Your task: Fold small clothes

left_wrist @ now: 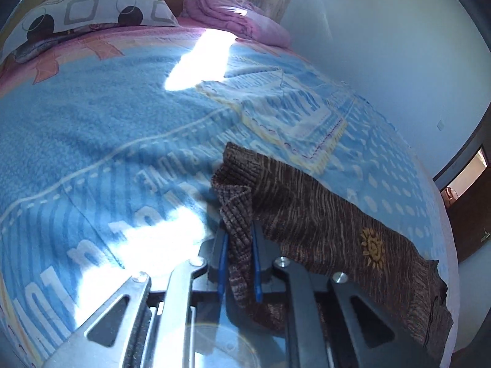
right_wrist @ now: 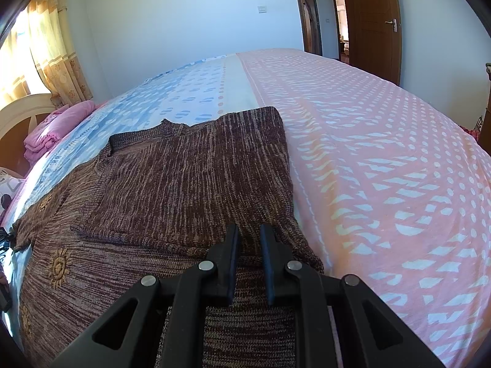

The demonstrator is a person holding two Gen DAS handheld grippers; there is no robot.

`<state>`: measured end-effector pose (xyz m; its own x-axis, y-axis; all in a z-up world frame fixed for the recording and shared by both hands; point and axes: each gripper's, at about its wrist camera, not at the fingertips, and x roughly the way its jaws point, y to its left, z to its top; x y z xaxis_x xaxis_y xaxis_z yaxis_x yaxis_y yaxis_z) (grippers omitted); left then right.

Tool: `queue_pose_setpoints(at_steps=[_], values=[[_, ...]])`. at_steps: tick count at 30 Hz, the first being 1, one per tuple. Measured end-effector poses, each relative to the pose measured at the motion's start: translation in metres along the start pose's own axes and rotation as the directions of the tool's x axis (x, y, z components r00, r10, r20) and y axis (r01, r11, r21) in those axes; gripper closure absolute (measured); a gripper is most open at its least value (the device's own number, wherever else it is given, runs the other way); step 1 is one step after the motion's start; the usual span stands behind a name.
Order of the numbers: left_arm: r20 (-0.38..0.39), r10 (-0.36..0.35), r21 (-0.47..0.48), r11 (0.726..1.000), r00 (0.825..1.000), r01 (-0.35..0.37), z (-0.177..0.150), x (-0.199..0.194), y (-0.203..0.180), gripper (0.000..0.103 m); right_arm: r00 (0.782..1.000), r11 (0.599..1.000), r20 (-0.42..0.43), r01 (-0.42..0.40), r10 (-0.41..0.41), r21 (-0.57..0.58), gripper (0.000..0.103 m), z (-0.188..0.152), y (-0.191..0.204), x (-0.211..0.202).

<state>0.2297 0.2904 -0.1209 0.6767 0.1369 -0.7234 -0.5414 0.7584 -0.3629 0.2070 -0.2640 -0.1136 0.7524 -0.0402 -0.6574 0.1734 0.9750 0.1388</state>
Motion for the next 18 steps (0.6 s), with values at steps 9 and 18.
queue_pose_setpoints(at_steps=[9,18], values=[[0.151,-0.113,0.298,0.952,0.982,0.064,-0.014,-0.048,-0.104,0.092,1.000,1.000,0.004,-0.008,0.008,0.008,0.088,0.000,-0.001,0.001],[-0.035,-0.331,0.590,0.754,0.943,0.287,-0.122,-0.068,-0.233,0.092,1.000,1.000,0.006,-0.017,0.017,0.015,0.088,-0.001,-0.002,0.000]])
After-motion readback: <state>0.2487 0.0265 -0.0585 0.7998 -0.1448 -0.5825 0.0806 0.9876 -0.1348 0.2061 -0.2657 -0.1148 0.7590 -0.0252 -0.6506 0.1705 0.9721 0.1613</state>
